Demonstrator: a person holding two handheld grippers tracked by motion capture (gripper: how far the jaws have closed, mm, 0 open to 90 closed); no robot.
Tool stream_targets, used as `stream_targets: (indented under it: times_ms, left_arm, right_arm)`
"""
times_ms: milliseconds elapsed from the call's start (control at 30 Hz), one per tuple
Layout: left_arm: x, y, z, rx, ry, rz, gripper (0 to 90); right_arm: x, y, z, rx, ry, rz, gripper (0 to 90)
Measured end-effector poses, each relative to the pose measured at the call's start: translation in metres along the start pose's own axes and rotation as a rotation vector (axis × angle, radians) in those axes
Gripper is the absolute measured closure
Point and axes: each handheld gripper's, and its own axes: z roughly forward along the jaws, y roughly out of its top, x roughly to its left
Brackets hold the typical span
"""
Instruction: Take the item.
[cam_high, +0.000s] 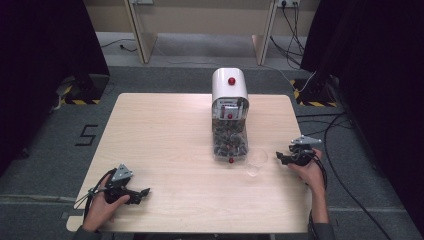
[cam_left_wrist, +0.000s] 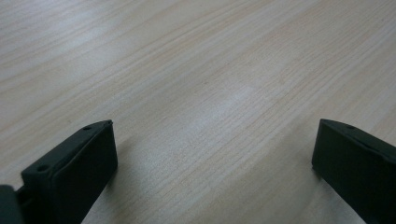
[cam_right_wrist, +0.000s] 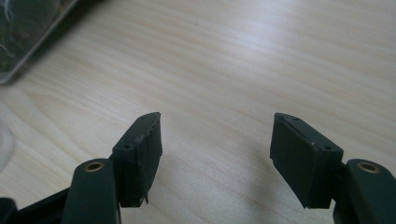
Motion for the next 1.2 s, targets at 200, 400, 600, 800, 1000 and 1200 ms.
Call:
stream_targets:
  times_ms: [200, 400, 600, 800, 1000, 1200]
  left_arm:
    - [0.000, 0.000, 0.000, 0.000, 0.000, 0.000, 0.0]
    - [0.000, 0.000, 0.000, 0.000, 0.000, 0.000, 0.0]
    - [0.000, 0.000, 0.000, 0.000, 0.000, 0.000, 0.0]
    - [0.000, 0.000, 0.000, 0.000, 0.000, 0.000, 0.0]
    - [0.000, 0.000, 0.000, 0.000, 0.000, 0.000, 0.0]
    - [0.000, 0.000, 0.000, 0.000, 0.000, 0.000, 0.0]
  right_arm:
    - [0.007, 0.019, -0.017, -0.043, -0.016, -0.033, 38.0]
    - [0.009, 0.035, -0.027, -0.075, -0.014, -0.044, 39.1]
    - [0.016, 0.051, -0.034, -0.112, -0.003, -0.057, 39.7]
    - [0.025, 0.061, -0.038, -0.124, 0.013, -0.085, 40.2]
    - [0.036, 0.074, -0.043, -0.145, 0.040, -0.111, 42.0]
    - [0.050, 0.086, -0.043, -0.137, 0.066, -0.138, 43.7]
